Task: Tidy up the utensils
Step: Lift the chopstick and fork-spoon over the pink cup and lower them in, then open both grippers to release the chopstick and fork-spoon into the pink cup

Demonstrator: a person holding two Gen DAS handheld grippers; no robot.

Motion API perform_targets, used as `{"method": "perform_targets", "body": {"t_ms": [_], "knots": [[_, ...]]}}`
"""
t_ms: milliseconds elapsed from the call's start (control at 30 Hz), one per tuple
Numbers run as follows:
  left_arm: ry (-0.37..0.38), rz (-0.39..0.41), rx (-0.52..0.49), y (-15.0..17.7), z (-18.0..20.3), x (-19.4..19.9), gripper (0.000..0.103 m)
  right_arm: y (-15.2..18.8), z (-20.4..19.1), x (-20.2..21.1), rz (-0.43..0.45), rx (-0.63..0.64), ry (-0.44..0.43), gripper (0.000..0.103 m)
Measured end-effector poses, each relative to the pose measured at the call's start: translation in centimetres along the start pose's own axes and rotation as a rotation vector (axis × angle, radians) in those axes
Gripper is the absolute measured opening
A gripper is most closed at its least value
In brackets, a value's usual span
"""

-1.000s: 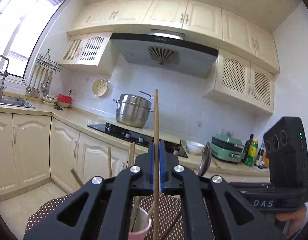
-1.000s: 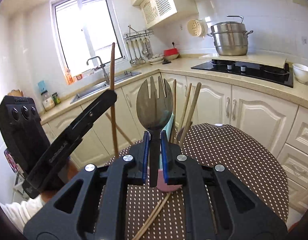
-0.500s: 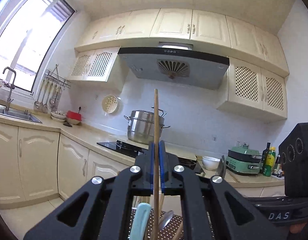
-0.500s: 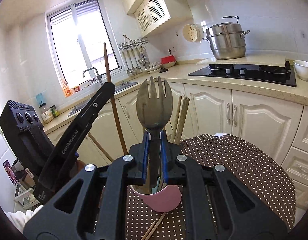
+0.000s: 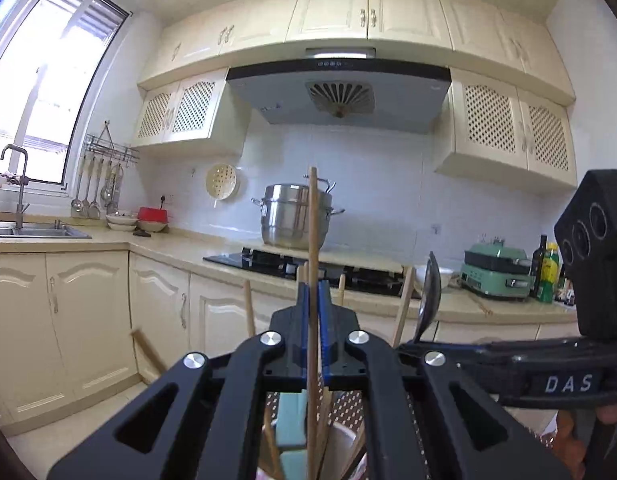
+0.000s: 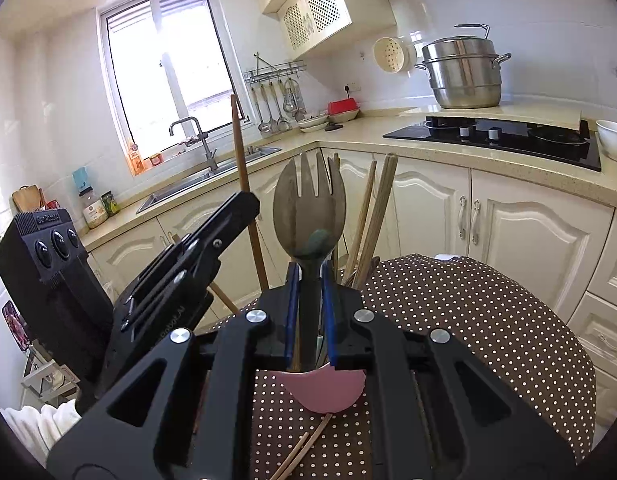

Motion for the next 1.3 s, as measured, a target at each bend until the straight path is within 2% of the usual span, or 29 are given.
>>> {"method": "perform_targets", "body": {"t_ms": [67, 267, 433, 500, 633, 667, 700, 733, 833, 933, 1100, 1167, 1200, 1267, 1300], "knots": [[0.022, -0.033, -0.005, 0.3, -0.2, 0.8, 0.005, 0.3, -0.4, 0.0, -0.004, 0.017, 0.014, 0.012], [0.027, -0.103, -0.023, 1.8, -0.5, 2.3, 0.005, 1.4, -1.1, -0.4, -0.019, 0.027, 0.035, 0.012], [-0.006, -0.165, -0.014, 3.3, -1.2, 2.8, 0.005, 2.3, -1.8, -0.8, -0.033, 0.041, 0.054, 0.012], [-0.011, -0.205, 0.007, 3.9, -1.6, 2.7, 0.005, 2.7, -2.0, -1.0, -0.042, 0.044, 0.061, 0.012], [-0.019, -0.234, 0.079, 4.2, -2.5, 2.8, 0.007, 3.4, -2.0, -1.4, -0.057, 0.042, 0.077, 0.012], [-0.013, -0.232, 0.097, 4.1, -2.7, 3.0, 0.015, 3.6, -2.0, -1.5, -0.061, 0.040, 0.081, 0.012], [-0.013, -0.226, 0.103, 3.9, -2.8, 3.3, 0.030, 3.8, -1.9, -1.7, -0.068, 0.036, 0.086, 0.012], [-0.017, -0.217, 0.104, 3.7, -2.8, 3.5, 0.034, 4.0, -1.8, -1.8, -0.073, 0.033, 0.092, 0.012], [-0.014, -0.197, 0.111, 3.4, -3.1, 4.4, 0.036, 4.7, -1.5, -2.3, -0.091, 0.016, 0.102, 0.012], [-0.045, -0.211, 0.151, 3.4, -4.1, 5.5, 0.040, 5.4, -1.4, -2.4, -0.098, 0.004, 0.108, 0.012], [-0.156, -0.292, 0.134, 4.0, -5.6, 6.7, 0.047, 6.5, -1.6, -2.4, -0.114, -0.019, 0.129, 0.013], [-0.189, -0.324, 0.131, 4.2, -6.1, 7.4, 0.051, 6.6, -1.8, -2.0, -0.111, -0.037, 0.132, 0.016], [-0.199, -0.331, 0.131, 4.3, -6.3, 7.6, 0.052, 6.6, -2.0, -1.7, -0.102, -0.041, 0.134, 0.025], [-0.223, -0.334, 0.129, 4.3, -6.9, 8.5, 0.053, 6.6, -2.4, -1.2, -0.084, -0.041, 0.133, 0.048], [-0.229, -0.335, 0.128, 4.2, -7.1, 8.9, 0.053, 6.6, -2.6, -0.9, -0.075, -0.038, 0.129, 0.055]]}}
Point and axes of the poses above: each gripper's, at about its wrist camera, not at the fingertips, and x roughly against the way its jaws point, z to its right, y to its underside, the point moved 5 cm from there along -x, roughly the way its jaws point, and after that the axes turned 10 degrees about z, right-handed, at the moved point
